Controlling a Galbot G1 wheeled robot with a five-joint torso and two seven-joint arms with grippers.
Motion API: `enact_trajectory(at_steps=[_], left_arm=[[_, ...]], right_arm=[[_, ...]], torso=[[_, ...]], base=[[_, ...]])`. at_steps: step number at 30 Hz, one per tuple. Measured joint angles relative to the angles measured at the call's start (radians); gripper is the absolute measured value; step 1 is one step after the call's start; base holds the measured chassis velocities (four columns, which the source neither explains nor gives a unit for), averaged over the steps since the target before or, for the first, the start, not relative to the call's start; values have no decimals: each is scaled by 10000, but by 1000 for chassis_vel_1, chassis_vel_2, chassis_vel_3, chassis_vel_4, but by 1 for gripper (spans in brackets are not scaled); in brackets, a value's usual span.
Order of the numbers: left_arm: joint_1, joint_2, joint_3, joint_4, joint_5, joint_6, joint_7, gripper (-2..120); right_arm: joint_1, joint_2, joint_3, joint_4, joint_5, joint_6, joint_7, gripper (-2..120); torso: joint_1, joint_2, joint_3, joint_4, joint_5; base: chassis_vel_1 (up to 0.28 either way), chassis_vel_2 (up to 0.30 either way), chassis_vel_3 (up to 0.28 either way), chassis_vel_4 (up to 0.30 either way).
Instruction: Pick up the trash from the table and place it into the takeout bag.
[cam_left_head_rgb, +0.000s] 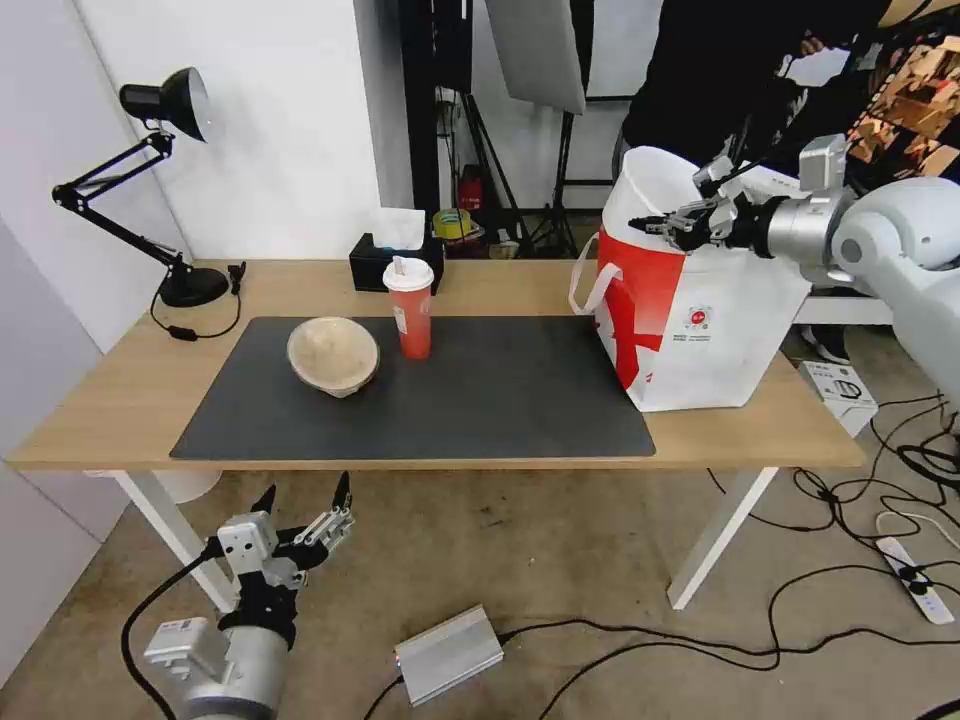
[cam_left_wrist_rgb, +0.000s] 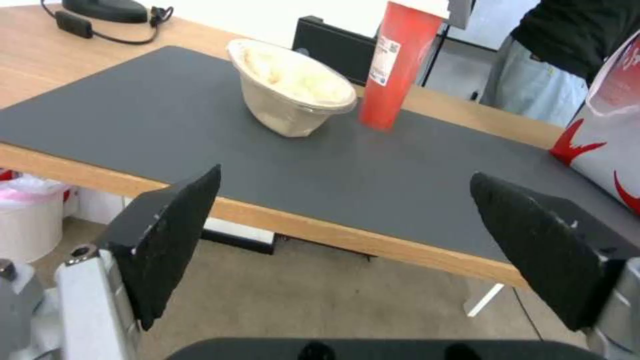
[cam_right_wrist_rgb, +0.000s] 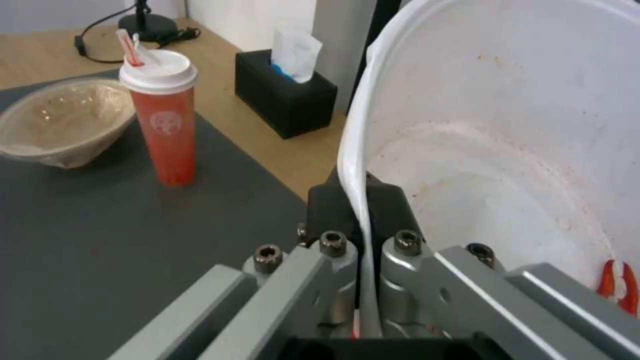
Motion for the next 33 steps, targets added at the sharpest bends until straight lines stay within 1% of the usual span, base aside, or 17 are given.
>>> enact_trajectory(at_steps=[13,33], left_arm=[[15,-53,72,2,112,-2,-1,100],[-19,-123,93,70,152,-5,0,100]], right_arm=[[-522,-2,379,125,126,17,180,0],[-764,145,657,158,1048,-155,706,0]], torso=[[0,0,0,0,0],[0,0,0,0,0]], base=[[0,0,0,0],[0,0,0,0]])
